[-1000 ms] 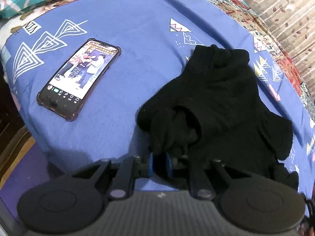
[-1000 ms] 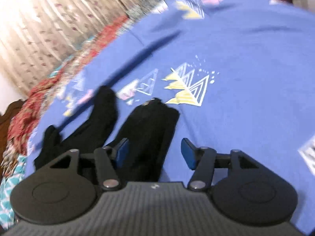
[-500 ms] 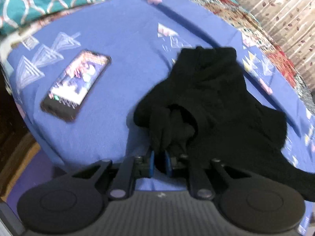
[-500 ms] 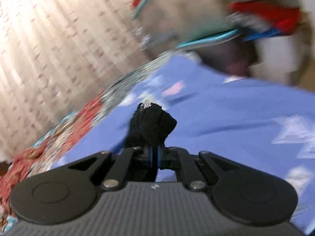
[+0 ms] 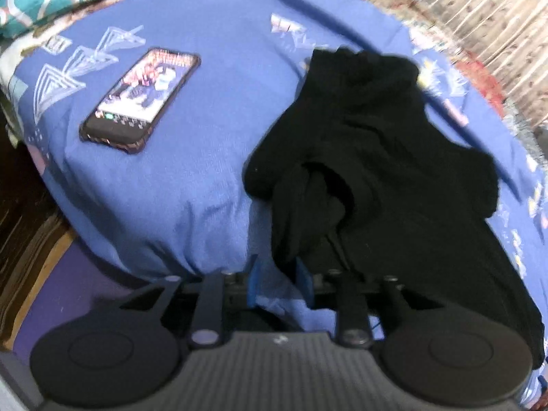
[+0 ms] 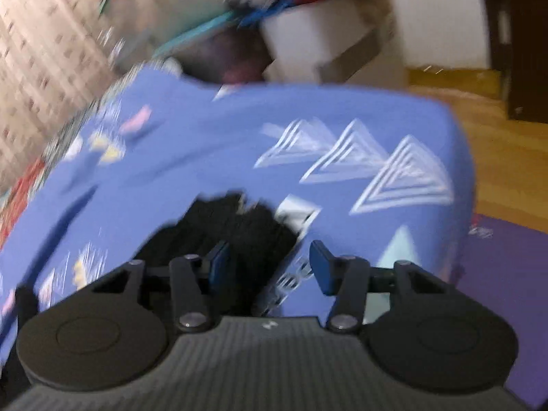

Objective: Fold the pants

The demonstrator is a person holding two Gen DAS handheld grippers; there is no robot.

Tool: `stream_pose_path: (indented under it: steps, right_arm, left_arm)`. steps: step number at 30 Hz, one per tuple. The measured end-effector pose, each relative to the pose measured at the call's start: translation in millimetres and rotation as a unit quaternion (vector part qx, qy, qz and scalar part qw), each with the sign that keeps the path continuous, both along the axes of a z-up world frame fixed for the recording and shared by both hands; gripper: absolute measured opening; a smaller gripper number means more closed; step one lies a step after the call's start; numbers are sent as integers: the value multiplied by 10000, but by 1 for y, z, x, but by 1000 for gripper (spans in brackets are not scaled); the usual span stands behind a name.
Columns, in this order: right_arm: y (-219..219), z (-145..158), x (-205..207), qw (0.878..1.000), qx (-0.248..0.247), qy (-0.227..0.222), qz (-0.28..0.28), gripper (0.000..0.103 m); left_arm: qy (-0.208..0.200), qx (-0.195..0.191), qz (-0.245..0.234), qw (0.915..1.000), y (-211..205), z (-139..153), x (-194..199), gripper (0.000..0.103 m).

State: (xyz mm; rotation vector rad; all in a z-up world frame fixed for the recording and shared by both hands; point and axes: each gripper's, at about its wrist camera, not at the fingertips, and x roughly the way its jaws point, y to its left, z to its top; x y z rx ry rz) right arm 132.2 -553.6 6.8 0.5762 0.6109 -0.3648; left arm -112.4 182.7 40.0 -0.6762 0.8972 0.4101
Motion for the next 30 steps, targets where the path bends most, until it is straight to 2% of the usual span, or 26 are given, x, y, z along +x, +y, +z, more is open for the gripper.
stream_pose_path:
  steps: [2, 4, 7, 9, 11, 13, 15, 17, 19, 20, 22, 25, 28, 30]
  right_arm:
    - [-3, 15, -8, 9994, -162, -152, -262, 54]
    - [3, 33, -12, 9985, -322, -431, -128, 54]
    - [29, 57, -6, 9945, -549, -722, 532, 54]
    - [58, 59, -6, 9898, -517, -758, 1087, 54]
    - [93, 56, 3, 9816, -429, -642, 1748, 52]
    - [132, 42, 9, 9675, -352, -429, 2467, 44]
    - [174, 23, 13, 9483, -241, -145, 3160, 37]
    - [208, 8, 11, 9289, -149, 82, 3699, 35]
    - [238, -8, 7, 9095, -161, 332, 4140, 35]
    - [249, -16, 7, 9013, -177, 479, 4302, 35]
    - [264, -32, 8, 8894, -164, 828, 4492, 37]
    - [269, -35, 0, 8866, -378, 755, 4547, 37]
    - [254, -29, 8, 8871, -213, 789, 4542, 36]
    - [244, -31, 12, 8902, -1, 810, 4483, 36]
  left_arm:
    - [-377, 12, 79, 9993, 5, 8, -17, 25]
    - [-790, 68, 158, 9967, 13, 19, -29, 25]
    - [-1261, 209, 187, 9916, 20, 32, -31, 23]
    - [-1417, 200, 51, 9897, 17, 37, -19, 23]
    - [-1404, 206, -158, 9898, 9, 33, -4, 23]
    - [-1280, 277, -322, 9909, 1, 24, 8, 21]
    - [-1063, 260, -443, 9930, -6, 9, 20, 20]
    - [-712, 152, -484, 9962, -9, -9, 31, 16]
    - [-110, 182, -477, 9986, -9, -30, 41, 9]
    - [-28, 212, -464, 9987, -10, -37, 41, 9]
    - [-128, 216, -498, 9984, -7, -37, 38, 9]
    - [-201, 88, -504, 9985, -2, -32, 35, 9]
    - [-717, -210, -502, 9959, 8, -18, 24, 9]
    - [-1066, -152, -456, 9931, 10, -4, 19, 9]
